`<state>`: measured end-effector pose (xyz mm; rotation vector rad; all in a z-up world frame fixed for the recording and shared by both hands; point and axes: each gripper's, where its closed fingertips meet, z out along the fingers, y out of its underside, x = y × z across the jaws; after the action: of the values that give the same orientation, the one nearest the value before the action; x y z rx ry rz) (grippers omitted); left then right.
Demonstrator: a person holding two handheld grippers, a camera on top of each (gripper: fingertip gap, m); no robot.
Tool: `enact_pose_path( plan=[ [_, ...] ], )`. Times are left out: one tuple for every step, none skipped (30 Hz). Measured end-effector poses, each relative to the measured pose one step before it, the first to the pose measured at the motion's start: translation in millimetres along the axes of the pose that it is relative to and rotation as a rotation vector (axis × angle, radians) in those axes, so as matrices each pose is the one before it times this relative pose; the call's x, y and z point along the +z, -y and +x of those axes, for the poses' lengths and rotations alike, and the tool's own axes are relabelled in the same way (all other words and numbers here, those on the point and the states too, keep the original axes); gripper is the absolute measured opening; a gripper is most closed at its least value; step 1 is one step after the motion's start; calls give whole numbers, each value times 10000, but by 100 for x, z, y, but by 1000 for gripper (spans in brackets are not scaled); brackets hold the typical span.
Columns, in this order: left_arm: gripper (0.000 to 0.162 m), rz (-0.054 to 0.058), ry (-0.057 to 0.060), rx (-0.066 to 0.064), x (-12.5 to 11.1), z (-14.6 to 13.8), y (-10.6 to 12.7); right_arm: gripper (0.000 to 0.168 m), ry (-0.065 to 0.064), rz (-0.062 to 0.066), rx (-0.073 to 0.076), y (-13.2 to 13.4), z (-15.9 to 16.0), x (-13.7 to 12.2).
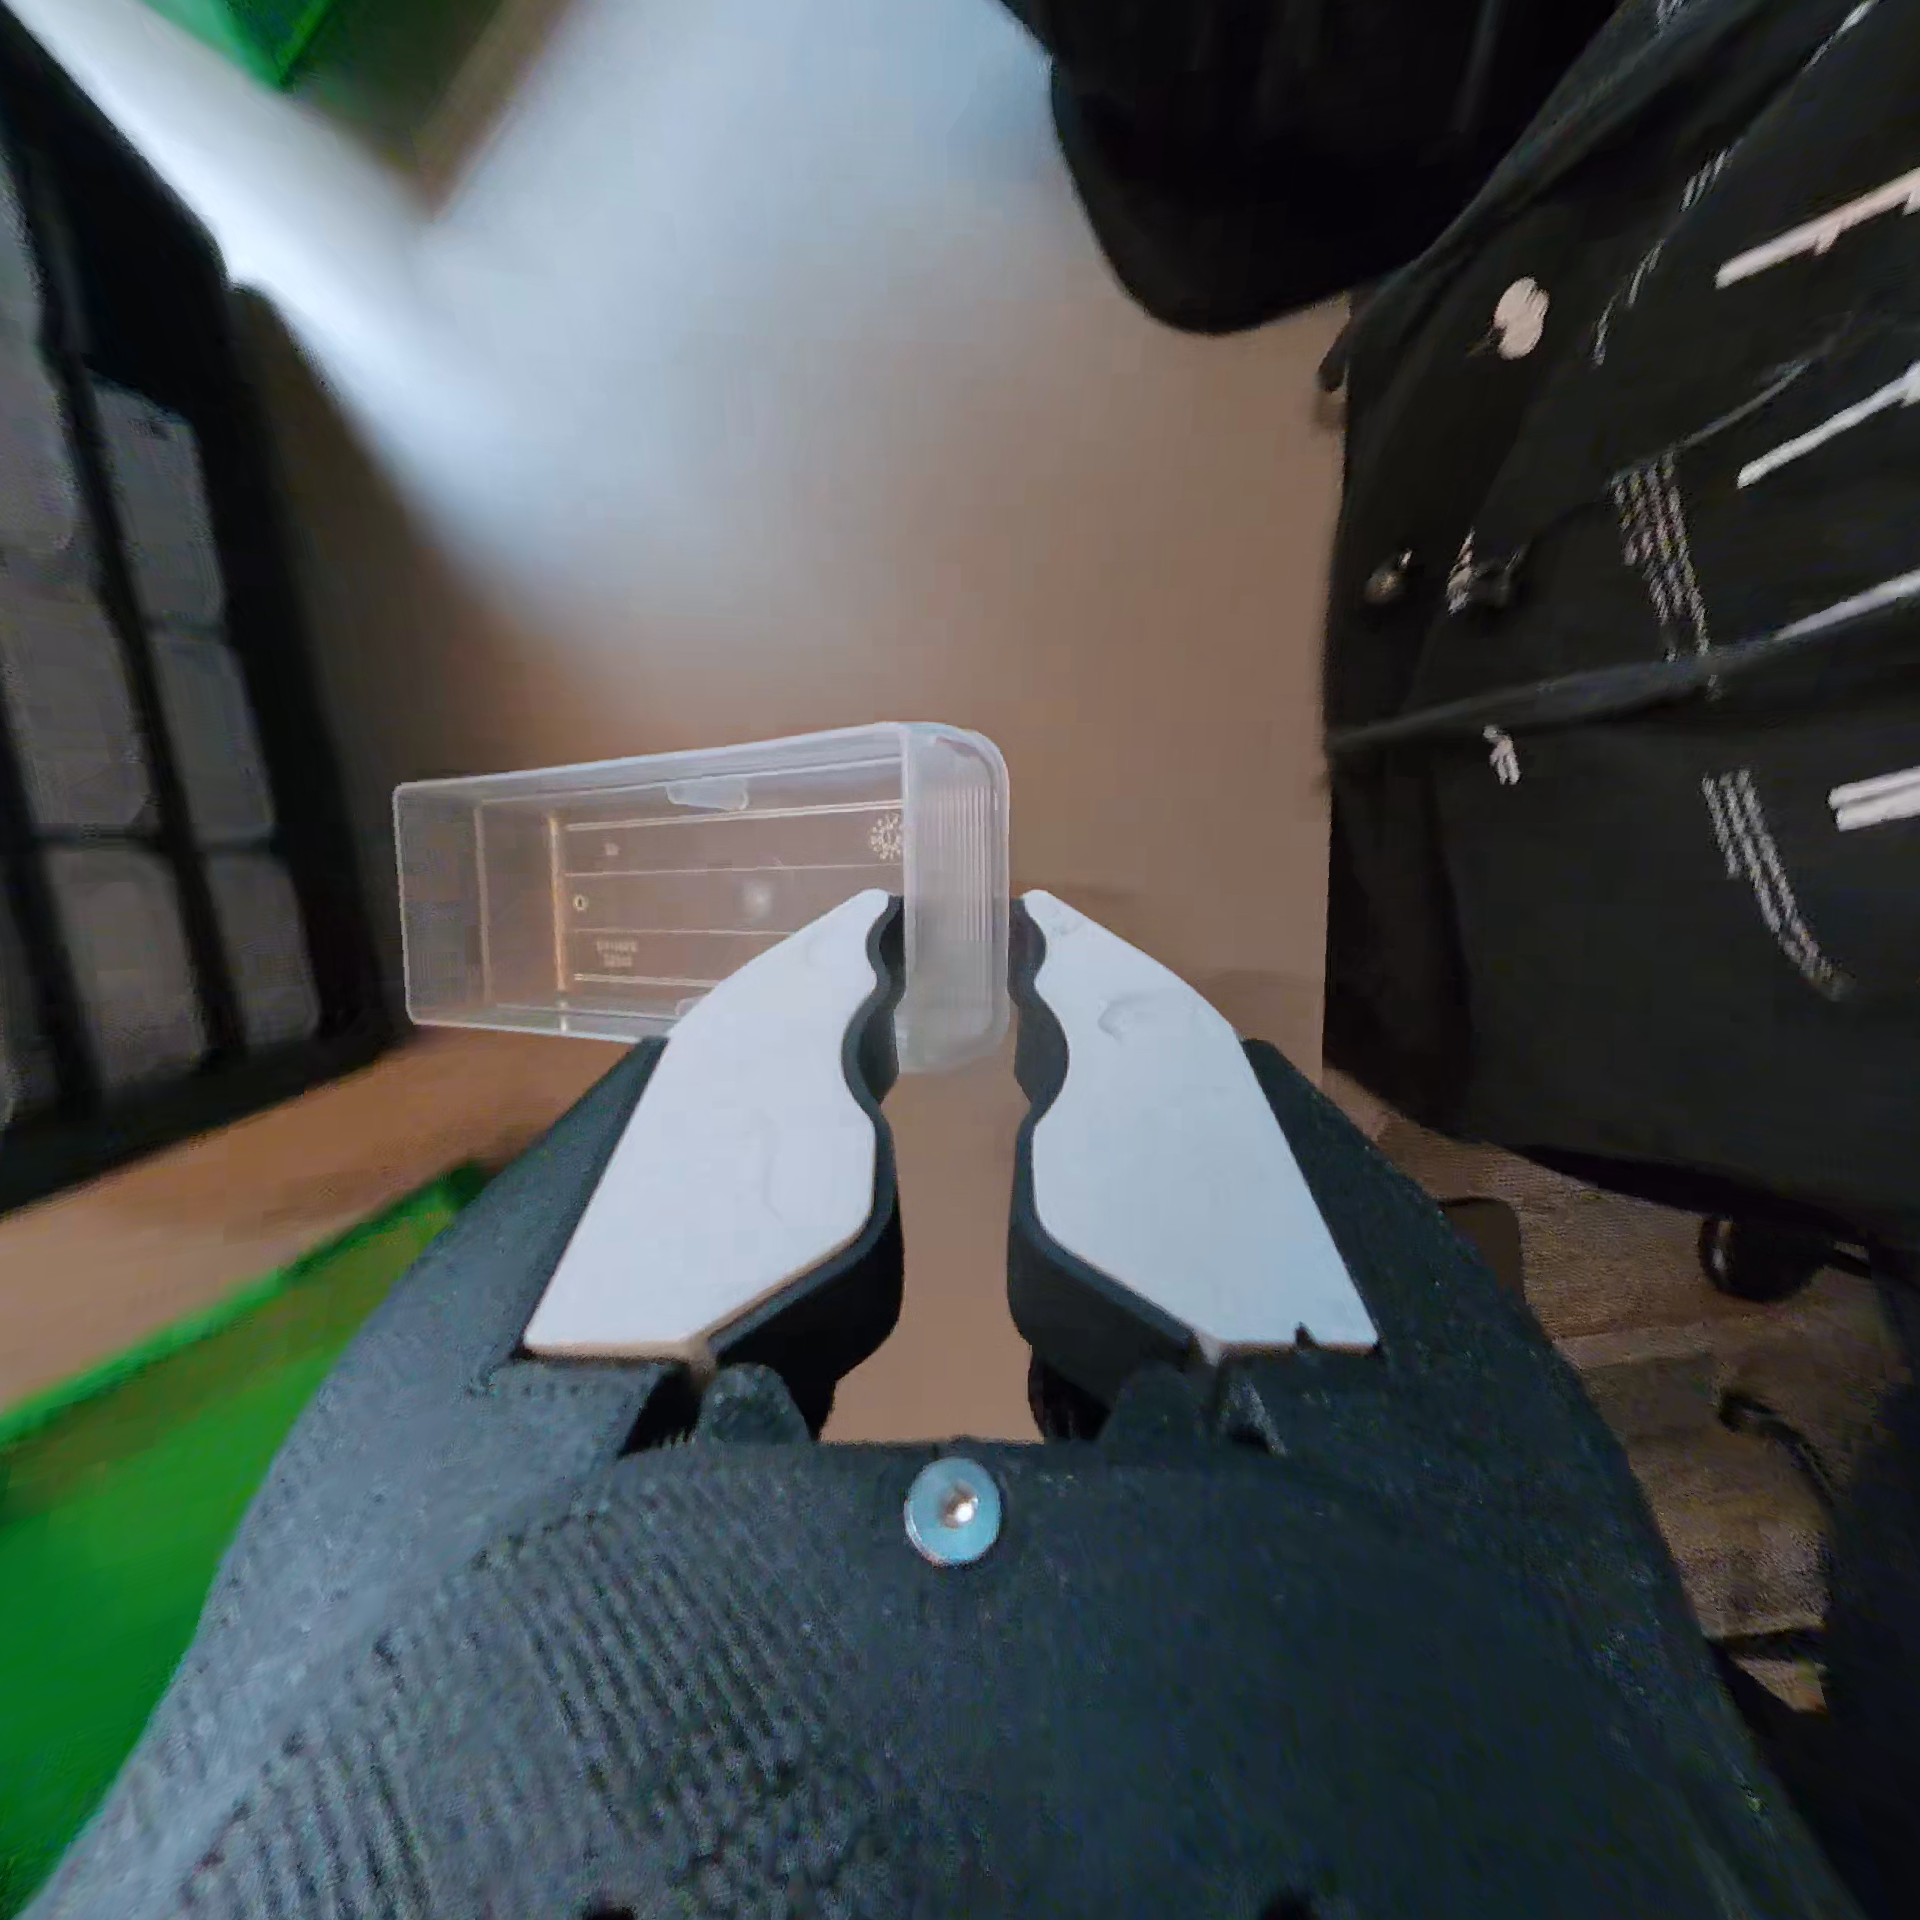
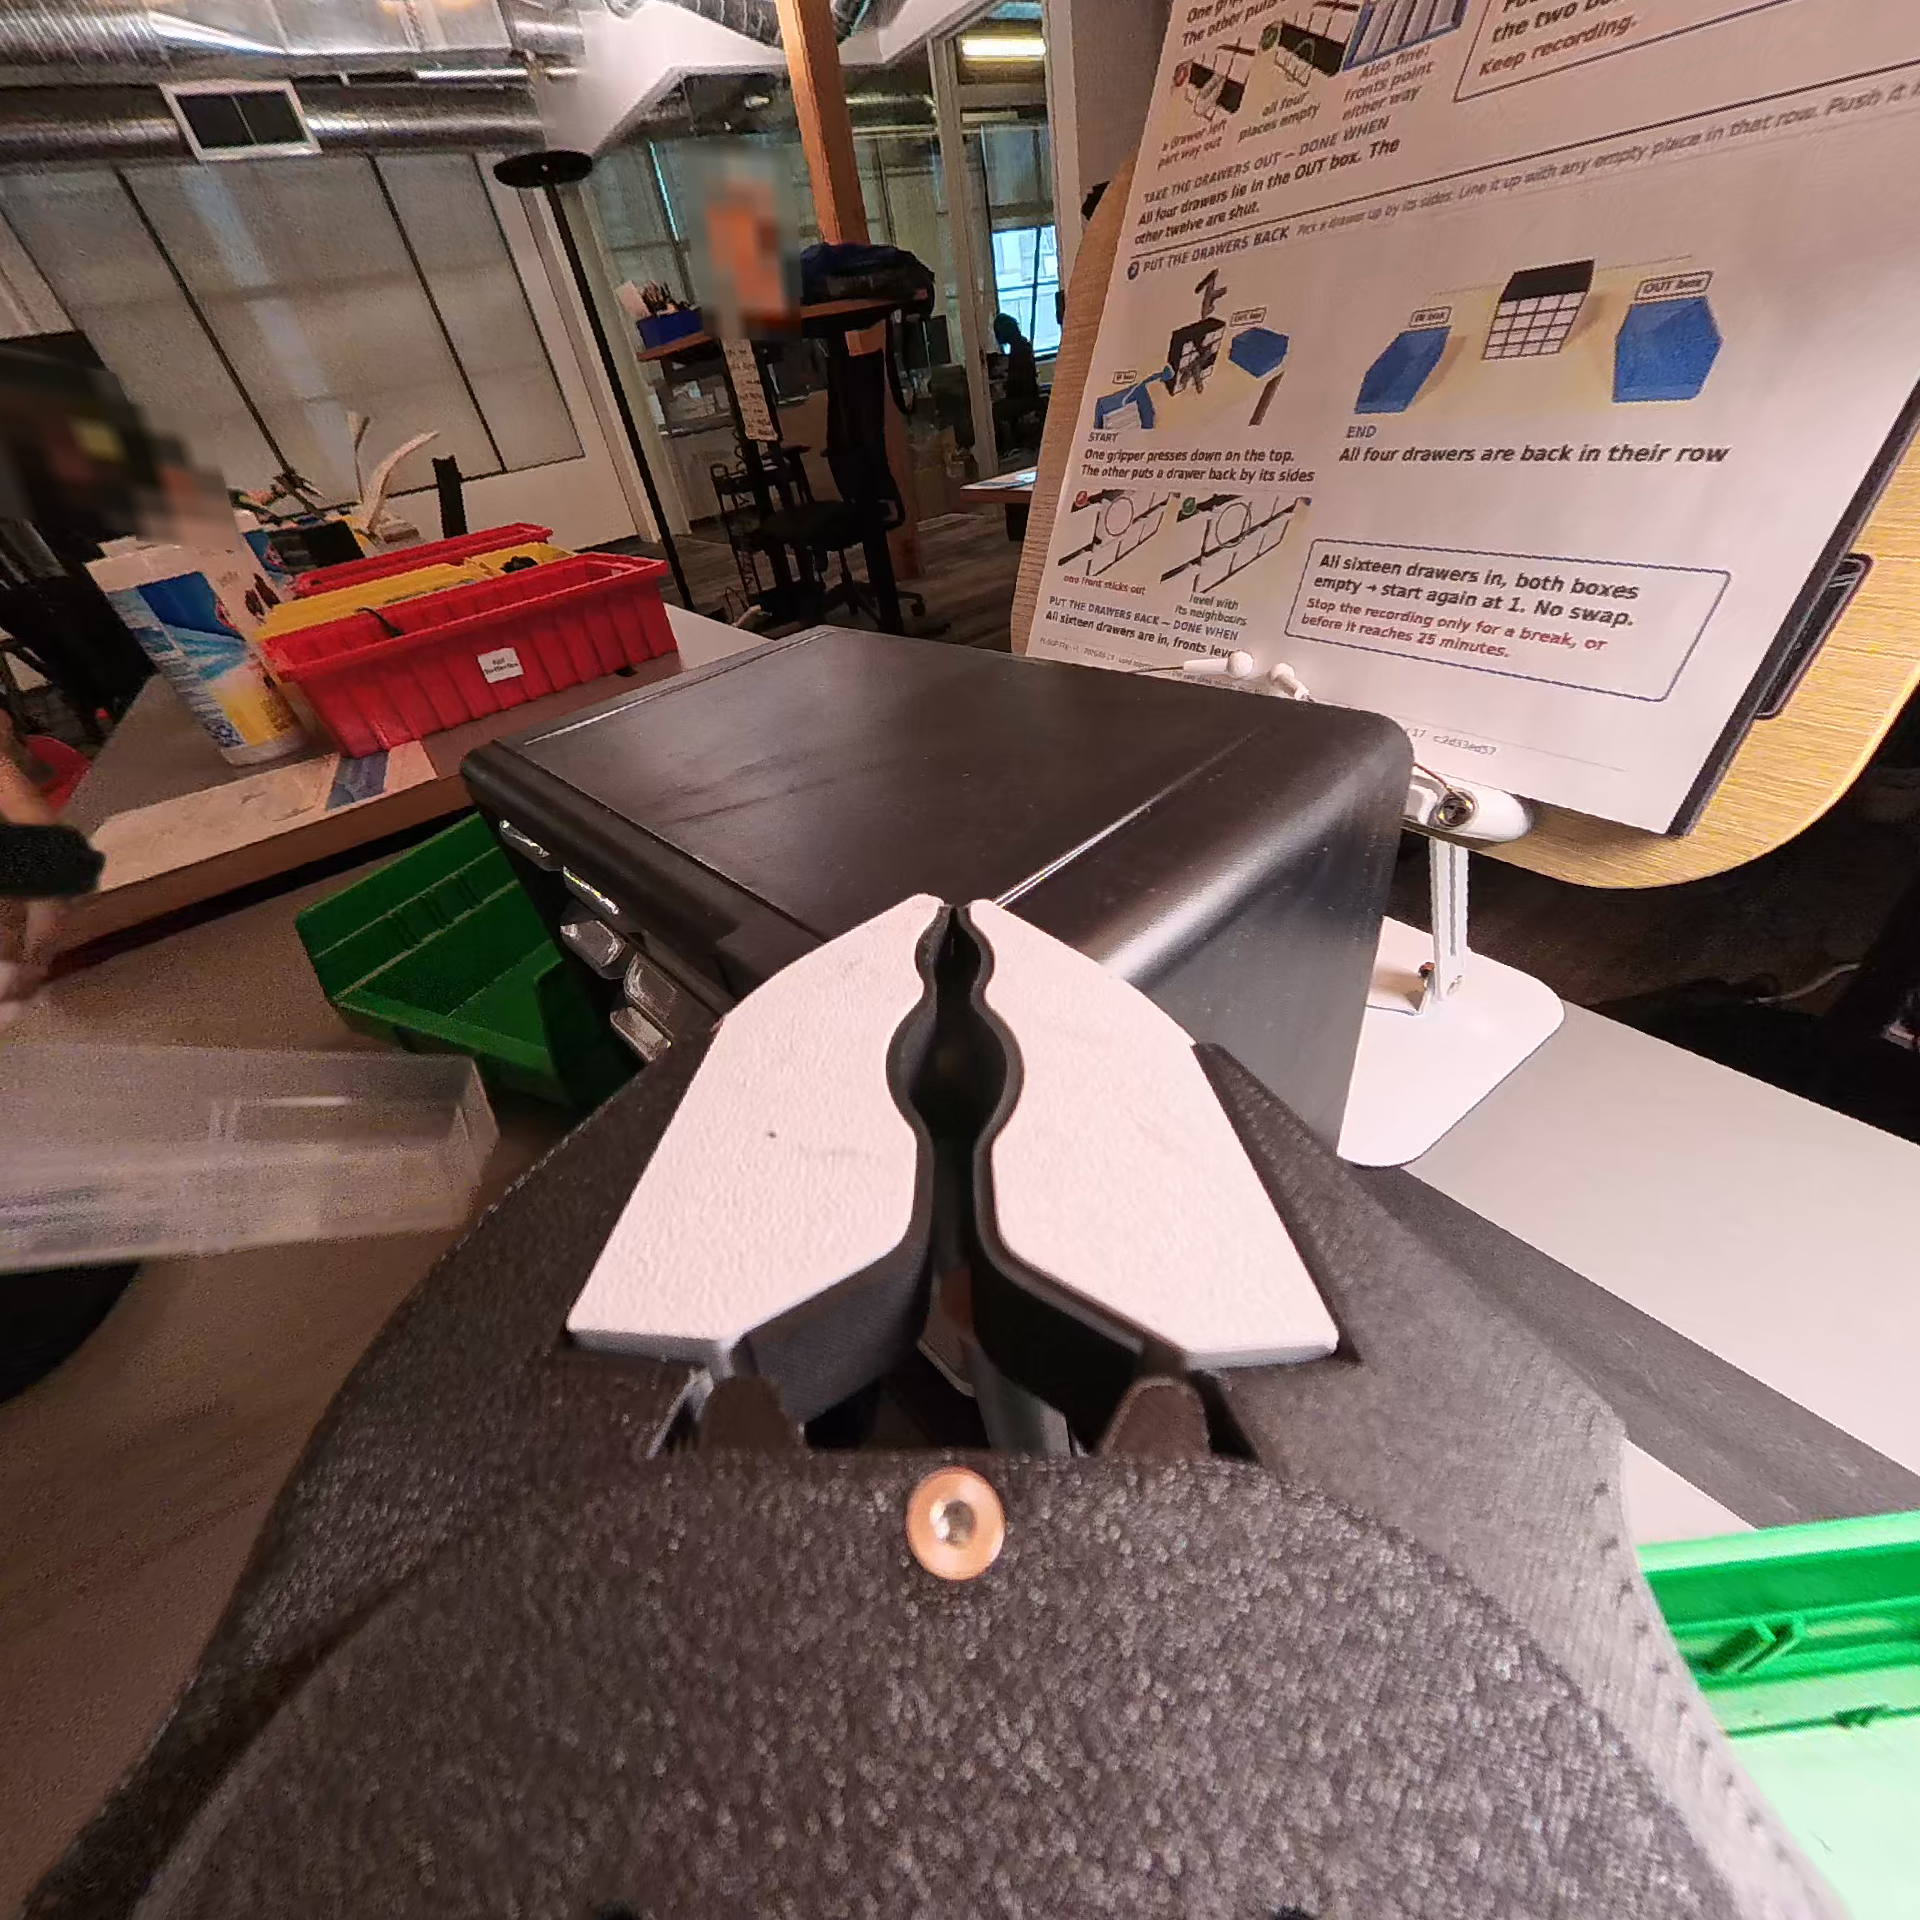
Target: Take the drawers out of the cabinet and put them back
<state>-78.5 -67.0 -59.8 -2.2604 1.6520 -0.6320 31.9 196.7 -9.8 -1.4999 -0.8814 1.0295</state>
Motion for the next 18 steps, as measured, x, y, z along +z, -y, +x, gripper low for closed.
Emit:
enact_pose_path(
  plan=[
    [19,47,-246,26,1029,-77,1014,0,1,0,-1,-2,-9,-4],
    [19,5,-142,7,975,-337,963,0,6,9,7,4,2,1],
    [19,6,-58,4,902,-514,972,0,19,9,14,6,-4,-14],
    [19,23,-52,12,827,-563,981,0,24,9,14,-4,-3,-1],
    [19,21,-42,17,743,-596,982,0,20,3,11,9,0,-6],
    [19,47,5,23,683,-673,1003,0,11,-4,0,-3,-6,1],
    [19,64,18,22,630,-688,978,0,3,-3,-16,-5,-2,-5],
    [19,39,-14,1,595,-657,889,0,2,-4,-15,-5,8,-3],
    [19,34,-41,-4,582,-600,809,0,10,-2,-1,-1,-2,2],
    [19,50,-49,15,545,-548,760,0,15,1,7,5,-3,-2],
    [19,38,-47,9,505,-508,666,0,14,4,7,-1,0,1],
    [19,11,-34,-25,476,-497,548,0,15,2,5,5,-6,-14],
    [19,5,-18,-45,448,-499,481,0,16,1,7,-4,7,2],
    [19,-6,-4,-46,416,-467,385,0,17,3,6,7,-5,-1],
    [19,-27,26,-57,382,-488,285,0,21,2,10,-2,2,-7],
    [19,-5,34,-55,331,-455,263,0,25,2,14,8,-11,2],
    [19,23,-4,-40,291,-371,257,0,26,2,15,0,1,-3],
    [19,19,-3,-45,236,-328,202,0,23,3,16,-1,-5,-7]
  ],
)
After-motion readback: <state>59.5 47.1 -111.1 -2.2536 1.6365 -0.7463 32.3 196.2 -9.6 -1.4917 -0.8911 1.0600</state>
